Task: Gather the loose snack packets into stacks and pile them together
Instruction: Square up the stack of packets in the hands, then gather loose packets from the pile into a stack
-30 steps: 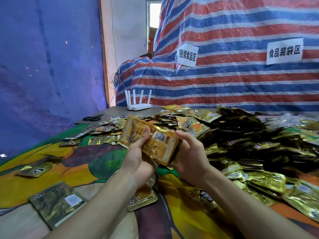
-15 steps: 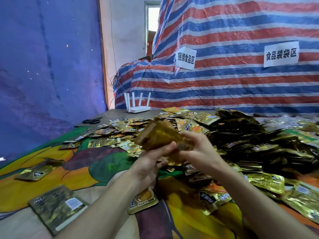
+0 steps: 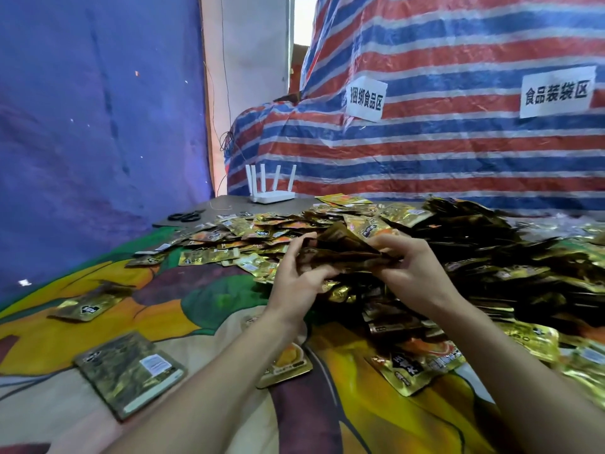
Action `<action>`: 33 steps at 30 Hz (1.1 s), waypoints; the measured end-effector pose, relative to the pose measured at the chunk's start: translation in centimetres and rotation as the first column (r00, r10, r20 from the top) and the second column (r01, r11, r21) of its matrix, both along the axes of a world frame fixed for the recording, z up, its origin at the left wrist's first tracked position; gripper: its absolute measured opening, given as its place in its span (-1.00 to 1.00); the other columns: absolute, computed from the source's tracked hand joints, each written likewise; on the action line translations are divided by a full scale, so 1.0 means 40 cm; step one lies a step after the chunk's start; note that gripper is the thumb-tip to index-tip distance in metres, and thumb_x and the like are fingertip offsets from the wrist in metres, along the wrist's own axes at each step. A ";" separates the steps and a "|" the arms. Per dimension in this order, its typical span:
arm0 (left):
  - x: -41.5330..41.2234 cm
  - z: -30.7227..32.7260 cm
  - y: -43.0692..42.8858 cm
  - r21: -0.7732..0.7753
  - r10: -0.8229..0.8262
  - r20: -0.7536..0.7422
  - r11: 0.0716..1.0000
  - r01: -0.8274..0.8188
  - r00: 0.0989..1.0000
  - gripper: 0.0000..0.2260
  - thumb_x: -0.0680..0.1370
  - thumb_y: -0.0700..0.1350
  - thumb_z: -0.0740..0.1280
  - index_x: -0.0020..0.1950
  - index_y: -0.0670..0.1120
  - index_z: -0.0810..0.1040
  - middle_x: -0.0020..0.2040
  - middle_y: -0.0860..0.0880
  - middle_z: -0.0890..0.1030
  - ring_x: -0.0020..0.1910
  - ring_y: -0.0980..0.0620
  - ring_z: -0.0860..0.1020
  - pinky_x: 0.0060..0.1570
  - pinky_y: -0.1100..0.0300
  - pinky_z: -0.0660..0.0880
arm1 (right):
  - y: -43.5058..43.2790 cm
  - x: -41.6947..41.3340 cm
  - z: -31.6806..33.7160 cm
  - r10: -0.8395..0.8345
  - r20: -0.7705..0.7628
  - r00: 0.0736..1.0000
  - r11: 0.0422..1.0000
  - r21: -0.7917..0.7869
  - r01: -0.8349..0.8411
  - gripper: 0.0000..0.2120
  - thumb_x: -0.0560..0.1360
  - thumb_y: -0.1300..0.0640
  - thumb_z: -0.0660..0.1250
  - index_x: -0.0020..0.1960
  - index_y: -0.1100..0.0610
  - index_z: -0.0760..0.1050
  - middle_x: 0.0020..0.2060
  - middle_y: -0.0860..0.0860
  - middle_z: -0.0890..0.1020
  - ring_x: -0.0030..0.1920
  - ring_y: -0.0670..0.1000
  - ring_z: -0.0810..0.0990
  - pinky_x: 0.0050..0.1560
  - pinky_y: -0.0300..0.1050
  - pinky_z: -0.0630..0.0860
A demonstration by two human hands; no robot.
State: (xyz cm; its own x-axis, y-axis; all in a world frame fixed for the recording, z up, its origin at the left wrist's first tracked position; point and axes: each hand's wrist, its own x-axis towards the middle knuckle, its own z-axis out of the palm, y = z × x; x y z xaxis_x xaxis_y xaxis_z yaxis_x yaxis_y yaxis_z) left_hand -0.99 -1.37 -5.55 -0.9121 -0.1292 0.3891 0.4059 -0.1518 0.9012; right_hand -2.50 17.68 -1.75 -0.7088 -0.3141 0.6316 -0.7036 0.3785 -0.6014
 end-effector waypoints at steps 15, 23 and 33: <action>0.022 0.007 -0.016 -0.049 -0.061 0.111 0.997 0.066 0.992 -0.59 0.39 0.05 0.51 0.17 -0.06 0.59 0.08 -0.14 0.71 0.09 -0.16 0.67 0.07 -0.20 0.62 | 0.002 0.016 0.011 0.133 0.122 0.984 0.978 -0.177 -0.110 -0.67 0.21 0.01 0.62 -0.05 0.04 0.71 -0.25 -0.04 0.73 -0.25 -0.11 0.70 -0.29 -0.29 0.59; 0.025 0.004 -0.021 -0.290 0.027 -0.041 0.956 -0.038 0.999 -0.47 0.37 0.30 0.44 0.26 0.11 0.50 0.08 0.07 0.69 0.12 0.07 0.64 0.11 0.08 0.60 | -0.002 0.015 0.011 0.081 0.036 0.996 0.992 -0.101 -0.077 -0.69 0.40 -0.07 0.52 0.13 -0.08 0.69 -0.10 -0.12 0.72 -0.02 -0.14 0.68 -0.07 -0.24 0.63; 0.030 0.018 -0.007 -0.177 0.110 -0.086 0.976 -0.124 0.990 -0.48 0.46 0.33 0.28 0.11 -0.10 0.51 -0.06 -0.13 0.69 -0.29 -0.17 0.70 -0.47 0.02 0.63 | -0.004 0.019 0.027 0.121 0.139 0.983 0.983 0.118 -0.138 -0.45 0.34 0.20 0.62 0.31 0.06 0.60 0.02 -0.12 0.70 0.03 -0.14 0.69 0.00 -0.15 0.67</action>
